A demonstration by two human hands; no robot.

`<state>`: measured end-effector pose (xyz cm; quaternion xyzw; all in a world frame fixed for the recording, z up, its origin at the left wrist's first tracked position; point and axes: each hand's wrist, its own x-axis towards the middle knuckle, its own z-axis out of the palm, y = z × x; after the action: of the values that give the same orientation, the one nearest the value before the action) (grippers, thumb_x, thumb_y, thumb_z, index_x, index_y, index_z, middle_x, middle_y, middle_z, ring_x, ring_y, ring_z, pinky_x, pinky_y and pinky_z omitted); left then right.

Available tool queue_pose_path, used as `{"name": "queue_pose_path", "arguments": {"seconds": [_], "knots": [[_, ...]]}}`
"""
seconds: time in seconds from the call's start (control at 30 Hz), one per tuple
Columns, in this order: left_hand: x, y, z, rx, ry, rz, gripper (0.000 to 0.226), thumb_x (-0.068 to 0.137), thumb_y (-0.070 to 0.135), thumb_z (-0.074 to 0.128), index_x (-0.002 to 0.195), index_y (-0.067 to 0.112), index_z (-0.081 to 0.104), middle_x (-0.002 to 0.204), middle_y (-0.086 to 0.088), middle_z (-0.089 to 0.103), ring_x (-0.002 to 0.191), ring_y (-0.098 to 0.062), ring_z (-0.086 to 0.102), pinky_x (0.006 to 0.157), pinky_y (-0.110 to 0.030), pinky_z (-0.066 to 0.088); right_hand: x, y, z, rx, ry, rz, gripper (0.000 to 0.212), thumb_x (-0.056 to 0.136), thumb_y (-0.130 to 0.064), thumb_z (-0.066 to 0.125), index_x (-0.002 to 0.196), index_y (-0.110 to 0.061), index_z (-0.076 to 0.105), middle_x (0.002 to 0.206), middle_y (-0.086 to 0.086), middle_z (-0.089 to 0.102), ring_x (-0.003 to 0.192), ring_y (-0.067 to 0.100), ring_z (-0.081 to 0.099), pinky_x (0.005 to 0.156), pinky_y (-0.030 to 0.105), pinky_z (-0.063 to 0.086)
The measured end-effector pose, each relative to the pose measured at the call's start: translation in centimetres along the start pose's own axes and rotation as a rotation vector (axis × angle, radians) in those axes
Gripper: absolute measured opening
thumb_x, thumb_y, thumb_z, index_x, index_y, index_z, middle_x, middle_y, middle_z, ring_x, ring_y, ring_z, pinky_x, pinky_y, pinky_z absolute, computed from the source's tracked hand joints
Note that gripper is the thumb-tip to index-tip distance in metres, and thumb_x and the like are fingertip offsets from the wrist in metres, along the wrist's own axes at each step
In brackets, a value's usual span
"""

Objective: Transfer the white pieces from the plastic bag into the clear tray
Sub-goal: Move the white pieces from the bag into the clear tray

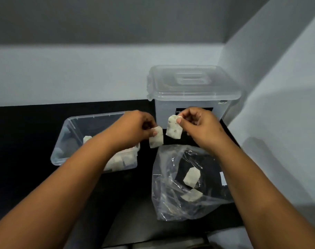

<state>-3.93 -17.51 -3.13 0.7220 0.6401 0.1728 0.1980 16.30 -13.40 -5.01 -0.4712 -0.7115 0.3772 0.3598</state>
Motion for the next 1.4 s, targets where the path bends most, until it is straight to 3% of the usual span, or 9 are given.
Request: {"name": "queue_pose_path", "arguments": {"seconds": [0.13,0.27,0.5,0.6,0.73,1.07,1.13,1.27,1.4], "knots": [[-1.1,-4.5,-4.8,0.023,0.113,-0.065,0.006,0.087,0.027,0.068,0.089,0.025,0.063,0.077,0.008,0.064,0.067,-0.008,0.060,0.060,-0.026,0.050,3.3,-3.0,4.4,0.032,-0.095,-0.064,0.017,0.089,-0.014,0.067,0.078,-0.027,0.062,0.078,0.007,0.065,0.075,0.035,0.064,0.069,0.042,0.054],[-2.0,-9.7,-7.7,0.095,0.142,-0.104,0.009,0.085,0.027,0.069,0.090,0.024,0.062,0.078,0.008,0.062,0.069,-0.012,0.057,0.060,-0.026,0.045,5.5,-5.3,9.5,-0.046,-0.230,-0.100,0.015,0.088,-0.012,0.065,0.080,-0.024,0.061,0.084,0.016,0.069,0.081,0.035,0.068,0.078,0.050,0.056],[-3.3,-16.1,-8.6,0.111,0.002,-0.136,0.009,0.084,0.025,0.070,0.085,0.023,0.062,0.078,0.006,0.064,0.073,-0.009,0.063,0.066,-0.024,0.050,7.9,-5.3,16.9,-0.484,-0.638,-0.086,0.010,0.086,-0.011,0.062,0.090,-0.020,0.063,0.084,-0.002,0.068,0.080,0.015,0.067,0.074,0.036,0.057],[-3.2,-17.3,-8.3,0.102,-0.040,-0.132,0.009,0.085,0.026,0.070,0.088,0.024,0.062,0.081,0.008,0.064,0.076,-0.007,0.063,0.069,-0.022,0.051,8.3,-4.7,18.7,-0.631,-0.816,-0.002,0.013,0.090,-0.010,0.059,0.092,-0.022,0.059,0.078,-0.005,0.067,0.068,0.006,0.063,0.063,0.024,0.049],[-2.7,-18.1,-7.8,0.051,-0.095,-0.107,0.008,0.085,0.025,0.070,0.088,0.025,0.061,0.080,0.009,0.065,0.073,-0.004,0.063,0.067,-0.018,0.049,8.5,-3.9,20.2,-0.651,-0.930,0.135,0.012,0.094,-0.007,0.057,0.097,-0.018,0.056,0.078,0.000,0.066,0.071,0.013,0.067,0.059,0.021,0.050],[-0.7,-18.9,-7.0,-0.103,-0.151,-0.103,0.008,0.086,0.022,0.070,0.088,0.021,0.062,0.076,0.005,0.071,0.065,-0.002,0.068,0.067,-0.025,0.058,7.9,-3.6,21.4,-0.915,-0.897,0.094,0.033,0.092,-0.005,0.056,0.123,-0.019,0.058,0.119,0.004,0.059,0.092,0.021,0.055,0.065,0.025,0.043],[-0.1,-18.6,-6.8,-0.109,-0.173,-0.099,0.008,0.086,0.021,0.069,0.088,0.019,0.062,0.075,0.004,0.071,0.063,-0.001,0.067,0.065,-0.024,0.058,8.0,-4.3,20.5,-0.887,-0.828,0.109,0.037,0.093,-0.004,0.053,0.126,-0.020,0.057,0.119,0.004,0.058,0.090,0.020,0.056,0.063,0.024,0.046],[1.6,-17.6,-5.7,-0.145,-0.245,-0.083,0.009,0.087,0.018,0.069,0.088,0.017,0.060,0.075,0.002,0.070,0.066,-0.005,0.070,0.067,-0.028,0.060,8.2,-5.1,17.8,-0.813,-0.707,0.095,0.034,0.091,-0.009,0.055,0.122,-0.023,0.060,0.113,0.001,0.065,0.097,0.019,0.063,0.086,0.035,0.055],[3.6,-16.5,-3.7,-0.205,-0.366,-0.086,0.009,0.088,0.017,0.068,0.090,0.016,0.059,0.079,-0.002,0.071,0.076,-0.015,0.073,0.071,-0.031,0.061,7.8,-6.1,14.5,-0.636,-0.571,0.096,0.032,0.089,-0.002,0.052,0.107,-0.024,0.065,0.090,-0.006,0.070,0.081,0.010,0.068,0.080,0.030,0.057]]}}
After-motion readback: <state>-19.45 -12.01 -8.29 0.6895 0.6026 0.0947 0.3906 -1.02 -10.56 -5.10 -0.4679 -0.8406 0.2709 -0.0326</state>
